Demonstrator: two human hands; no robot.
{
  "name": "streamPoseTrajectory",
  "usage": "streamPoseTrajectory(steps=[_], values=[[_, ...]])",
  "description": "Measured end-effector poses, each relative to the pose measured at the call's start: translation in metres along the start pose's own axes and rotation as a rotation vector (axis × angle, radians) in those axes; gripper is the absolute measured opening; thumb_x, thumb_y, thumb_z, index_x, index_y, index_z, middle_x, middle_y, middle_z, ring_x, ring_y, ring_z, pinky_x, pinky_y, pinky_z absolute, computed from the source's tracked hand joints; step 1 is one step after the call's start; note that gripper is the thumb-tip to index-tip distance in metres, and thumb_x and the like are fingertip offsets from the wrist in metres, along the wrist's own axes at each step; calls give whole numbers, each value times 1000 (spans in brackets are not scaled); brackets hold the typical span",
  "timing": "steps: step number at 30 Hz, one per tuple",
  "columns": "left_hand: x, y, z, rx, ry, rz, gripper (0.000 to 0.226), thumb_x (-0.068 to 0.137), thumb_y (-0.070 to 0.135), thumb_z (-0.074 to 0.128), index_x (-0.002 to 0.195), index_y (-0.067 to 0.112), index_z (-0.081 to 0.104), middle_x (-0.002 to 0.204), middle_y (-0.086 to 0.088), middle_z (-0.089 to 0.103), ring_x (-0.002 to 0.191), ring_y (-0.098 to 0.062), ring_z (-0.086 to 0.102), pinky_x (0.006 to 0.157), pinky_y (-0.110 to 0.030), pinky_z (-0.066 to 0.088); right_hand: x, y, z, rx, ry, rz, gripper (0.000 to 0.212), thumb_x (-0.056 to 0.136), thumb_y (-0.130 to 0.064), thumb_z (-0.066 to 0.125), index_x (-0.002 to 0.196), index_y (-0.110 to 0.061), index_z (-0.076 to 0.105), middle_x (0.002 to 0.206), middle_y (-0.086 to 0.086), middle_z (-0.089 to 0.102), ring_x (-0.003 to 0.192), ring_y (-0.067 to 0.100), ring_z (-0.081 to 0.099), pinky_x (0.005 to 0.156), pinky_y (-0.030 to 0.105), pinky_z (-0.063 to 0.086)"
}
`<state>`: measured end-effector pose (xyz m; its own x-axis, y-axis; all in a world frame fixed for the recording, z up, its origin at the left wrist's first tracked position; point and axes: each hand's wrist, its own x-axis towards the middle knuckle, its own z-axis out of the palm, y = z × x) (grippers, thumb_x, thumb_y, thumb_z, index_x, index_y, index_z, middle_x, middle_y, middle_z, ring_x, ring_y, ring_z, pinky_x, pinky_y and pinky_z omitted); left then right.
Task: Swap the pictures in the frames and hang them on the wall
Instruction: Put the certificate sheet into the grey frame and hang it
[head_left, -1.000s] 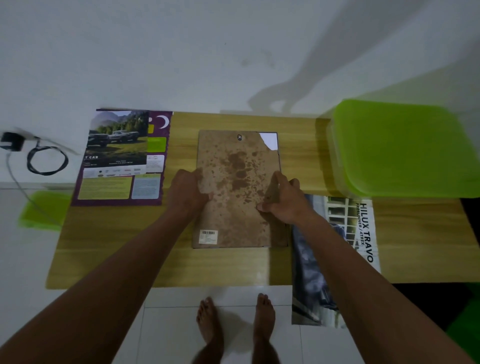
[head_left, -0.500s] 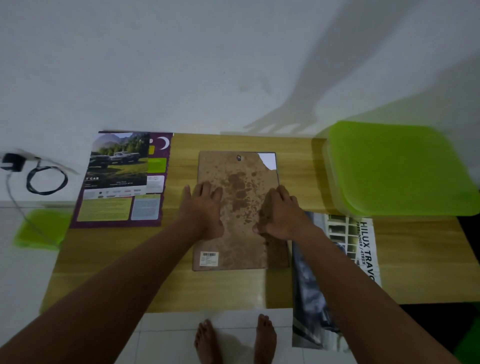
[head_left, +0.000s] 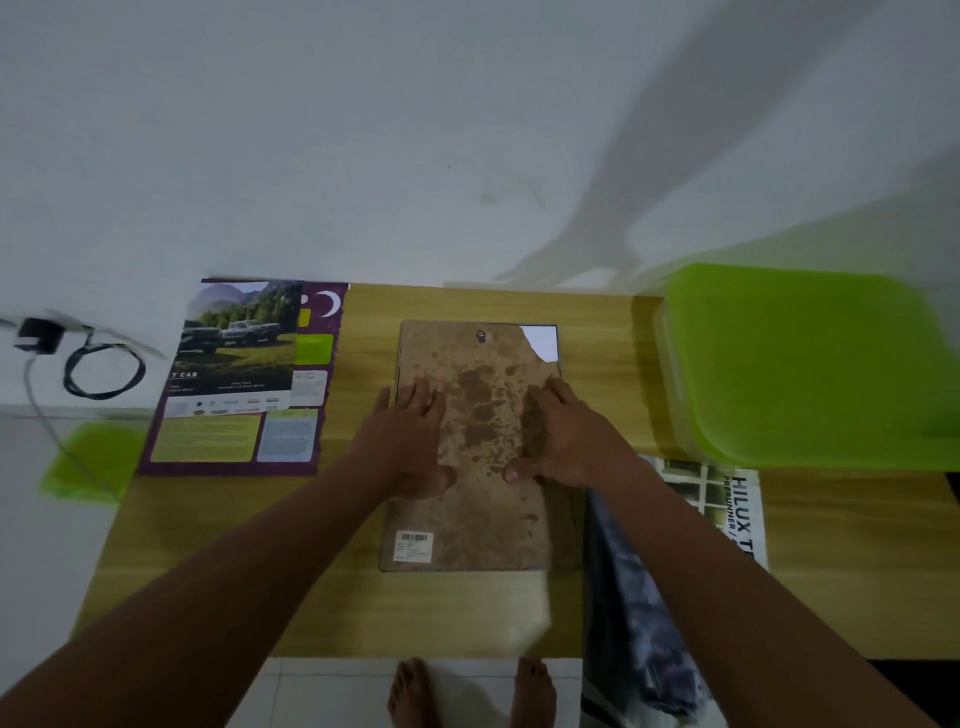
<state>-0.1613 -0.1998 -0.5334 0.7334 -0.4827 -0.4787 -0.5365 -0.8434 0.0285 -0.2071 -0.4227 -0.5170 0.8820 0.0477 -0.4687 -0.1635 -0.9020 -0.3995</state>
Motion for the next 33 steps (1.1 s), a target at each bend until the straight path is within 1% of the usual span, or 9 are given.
streamPoseTrajectory(steps=[3,6,8,11,19,25,29,31,33], values=[[3,-4,-8,7,54,20,109,77,73,54,153,12,6,161,-16,2,149,-28,5,119,-53,4,5,1,-4,-60,54,-34,111,58,-60,87,144,-13,35,148,8,30,132,33,37,106,41,36],[14,-13,-19,-45,78,21,123,61,72,72,150,14,10,160,-15,2,149,-28,3,118,-56,3,14,6,-2,-120,50,-79,129,59,-66,82,154,-10,14,163,8,7,151,29,6,120,48,10],[29,-18,-25,-51,19,7,142,53,74,75,152,10,-5,159,-16,-15,148,-30,-13,118,-56,-2,20,6,-2,-97,22,-82,138,57,-65,84,156,-13,4,166,6,-6,152,25,-7,121,50,1],[49,-21,-28,-91,-73,-14,152,53,79,71,148,9,-24,155,-13,-29,144,-26,-25,118,-55,-5,28,5,-1,-66,-13,-81,133,53,-60,88,152,-15,11,166,6,-5,152,24,-10,121,51,-2],[55,-17,-35,92,-32,-35,151,47,86,66,152,7,-8,161,-15,-11,149,-29,-6,114,-62,2,34,5,-1,-226,-18,-84,135,59,-66,82,156,-15,3,165,7,-7,152,28,-11,121,56,4],[49,-27,-18,51,31,5,141,54,93,49,151,12,-14,160,-10,-19,147,-24,-18,114,-63,-5,32,7,5,-248,22,-130,127,69,-67,75,157,-16,-2,165,8,-12,151,29,-15,120,55,0],[24,-19,-10,59,107,59,107,78,77,45,154,11,5,162,-11,0,150,-23,0,119,-54,1,21,6,10,-285,69,-192,102,80,-61,69,156,-24,12,164,11,3,152,33,-3,120,55,7],[4,-9,4,49,144,88,90,87,66,33,152,7,12,161,-15,8,149,-27,8,119,-50,2,12,5,17,-284,52,-177,95,86,-59,63,157,-23,10,165,11,3,152,32,-2,120,54,8],[-14,-1,21,-11,123,70,98,81,71,16,152,4,7,160,-19,1,149,-32,-1,120,-49,0,6,3,22,-286,20,-160,93,91,-57,57,158,-22,2,165,12,-2,152,32,-4,120,54,8]])
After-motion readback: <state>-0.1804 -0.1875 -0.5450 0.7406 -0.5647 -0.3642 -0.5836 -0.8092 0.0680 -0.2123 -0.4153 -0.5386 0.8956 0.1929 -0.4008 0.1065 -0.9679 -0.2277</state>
